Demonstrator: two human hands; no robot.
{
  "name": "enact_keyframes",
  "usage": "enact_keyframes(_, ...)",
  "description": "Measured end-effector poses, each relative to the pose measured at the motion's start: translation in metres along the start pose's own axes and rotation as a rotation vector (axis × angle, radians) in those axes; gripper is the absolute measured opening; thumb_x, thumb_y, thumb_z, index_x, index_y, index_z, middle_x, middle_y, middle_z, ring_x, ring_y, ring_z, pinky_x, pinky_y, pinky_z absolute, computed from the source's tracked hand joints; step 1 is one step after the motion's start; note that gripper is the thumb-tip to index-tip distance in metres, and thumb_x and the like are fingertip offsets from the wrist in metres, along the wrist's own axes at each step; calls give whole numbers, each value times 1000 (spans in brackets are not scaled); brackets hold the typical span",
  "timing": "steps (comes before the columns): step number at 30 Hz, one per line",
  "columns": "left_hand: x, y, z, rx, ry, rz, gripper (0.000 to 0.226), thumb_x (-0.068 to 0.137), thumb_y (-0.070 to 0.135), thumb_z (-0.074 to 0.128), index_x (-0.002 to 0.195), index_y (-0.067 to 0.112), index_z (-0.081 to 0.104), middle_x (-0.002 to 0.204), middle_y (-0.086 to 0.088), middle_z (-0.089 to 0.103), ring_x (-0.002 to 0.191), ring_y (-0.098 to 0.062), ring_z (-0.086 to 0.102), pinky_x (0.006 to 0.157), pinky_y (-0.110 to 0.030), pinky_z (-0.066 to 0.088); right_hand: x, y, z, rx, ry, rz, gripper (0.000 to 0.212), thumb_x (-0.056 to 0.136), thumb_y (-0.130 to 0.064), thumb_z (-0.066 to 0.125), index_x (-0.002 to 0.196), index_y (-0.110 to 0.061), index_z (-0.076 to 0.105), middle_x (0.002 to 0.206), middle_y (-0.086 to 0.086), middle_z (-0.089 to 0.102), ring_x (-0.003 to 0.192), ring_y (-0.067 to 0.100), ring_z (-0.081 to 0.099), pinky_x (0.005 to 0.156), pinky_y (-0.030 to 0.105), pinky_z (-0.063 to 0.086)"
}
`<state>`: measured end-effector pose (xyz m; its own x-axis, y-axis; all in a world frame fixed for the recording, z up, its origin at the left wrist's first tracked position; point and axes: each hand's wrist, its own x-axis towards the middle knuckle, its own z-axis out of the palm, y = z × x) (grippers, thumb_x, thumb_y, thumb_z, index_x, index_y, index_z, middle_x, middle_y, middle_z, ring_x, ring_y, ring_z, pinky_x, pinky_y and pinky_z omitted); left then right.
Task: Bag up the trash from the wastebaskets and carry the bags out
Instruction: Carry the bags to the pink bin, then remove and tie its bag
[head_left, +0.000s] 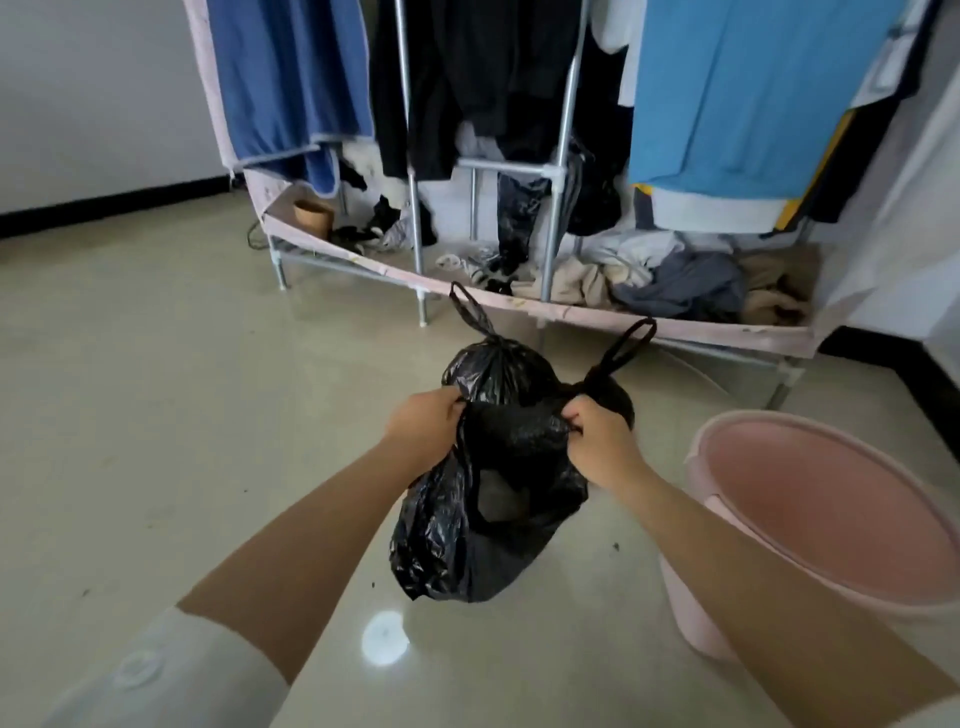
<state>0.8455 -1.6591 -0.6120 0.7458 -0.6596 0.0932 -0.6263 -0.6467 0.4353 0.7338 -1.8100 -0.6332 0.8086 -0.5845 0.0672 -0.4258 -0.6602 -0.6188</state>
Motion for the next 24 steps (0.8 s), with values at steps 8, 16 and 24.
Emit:
enact_keyframes(8, -27, -84, 25, 53, -351, -23, 19, 85, 17, 48, 103, 12, 44, 84, -5, 55, 81, -25, 53, 65, -31, 40, 14, 21, 23, -21, -860, 422, 36, 84, 9, 39, 113, -5, 55, 112, 6, 47, 106, 22, 49, 81, 30, 48)
enact_keyframes(16, -12, -92, 34, 676, -152, 72, 46, 89, 15, 43, 133, 21, 33, 128, -6, 42, 117, -25, 39, 93, -34, 33, 74, 23, 57, 187, -361, 525, 27, 96, -24, 38, 84, -4, 52, 70, 8, 50, 60, 22, 52, 48, 28, 46)
enact_keyframes(24, -3, -76, 15, 505, -55, -261, 33, 87, -2, 41, 118, 9, 44, 116, -14, 42, 64, -22, 43, 59, -29, 38, 101, 11, 82, 692, -230, 483, 23, 83, 7, 55, 106, 5, 57, 80, 21, 58, 67, 27, 61, 65, 31, 47)
